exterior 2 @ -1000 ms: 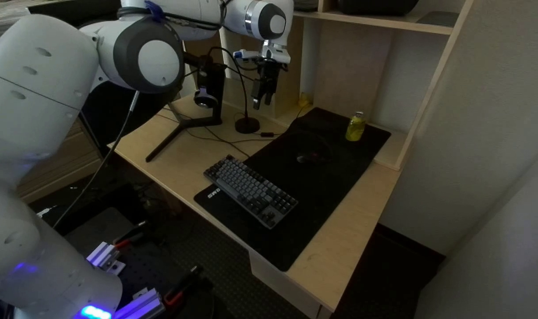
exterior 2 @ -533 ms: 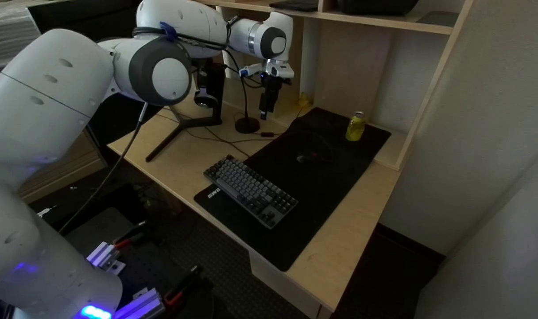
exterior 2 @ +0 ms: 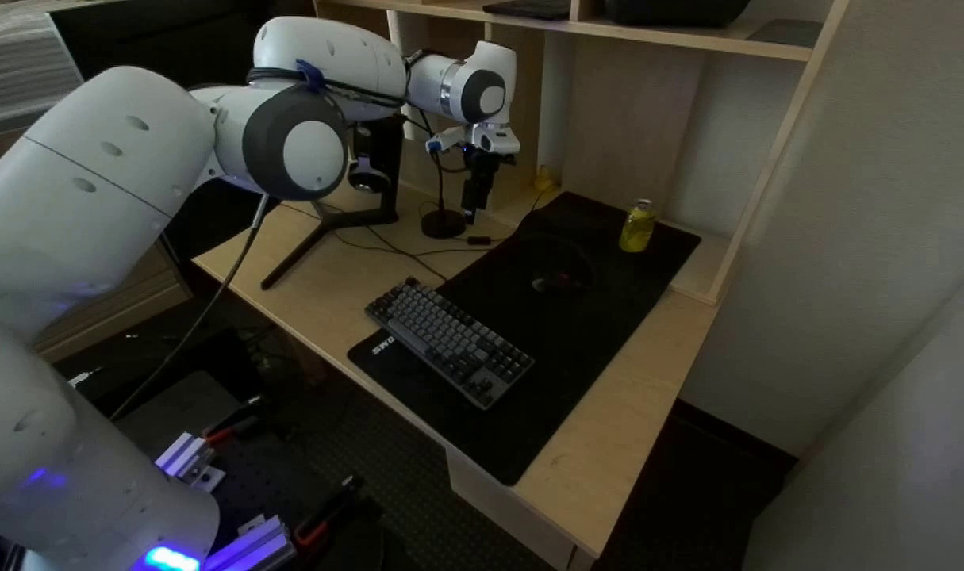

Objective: Move the soda can to the front of the mat, put the headphones on the back of the monitor, then switch on the desk lamp

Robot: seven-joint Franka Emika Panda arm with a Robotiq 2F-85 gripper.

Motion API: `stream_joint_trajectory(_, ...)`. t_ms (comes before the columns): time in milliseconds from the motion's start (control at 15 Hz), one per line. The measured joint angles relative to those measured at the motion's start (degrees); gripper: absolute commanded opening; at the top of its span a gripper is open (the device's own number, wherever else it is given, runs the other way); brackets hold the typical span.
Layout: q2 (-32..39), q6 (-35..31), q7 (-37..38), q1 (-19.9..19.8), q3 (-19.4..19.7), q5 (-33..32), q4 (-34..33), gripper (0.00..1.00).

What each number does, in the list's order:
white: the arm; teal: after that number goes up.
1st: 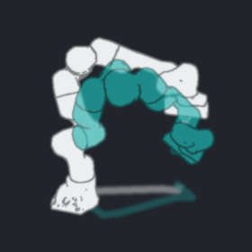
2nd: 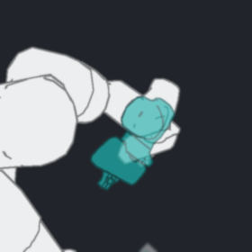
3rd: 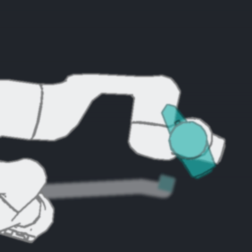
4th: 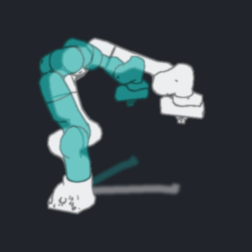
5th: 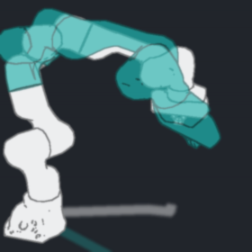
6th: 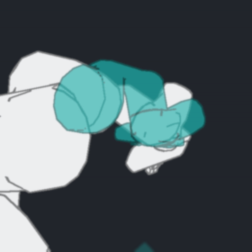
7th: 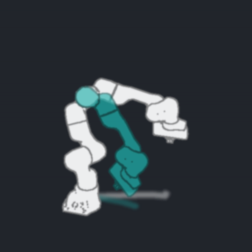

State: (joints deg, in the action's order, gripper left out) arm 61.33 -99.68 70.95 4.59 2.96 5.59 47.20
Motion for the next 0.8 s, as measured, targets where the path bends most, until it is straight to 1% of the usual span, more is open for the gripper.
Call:
stream_joint_trajectory(200,3.44,-3.58,0.13,0.60,-0.58,0.44,-1.83,1.00)
stream_joint_trajectory(467,5.09,-3.93,0.17,0.56,-0.82,0.61,-3.47,1.00)
stream_joint_trajectory(800,5.87,-4.71,0.17,0.83,-0.81,0.54,-3.50,1.00)
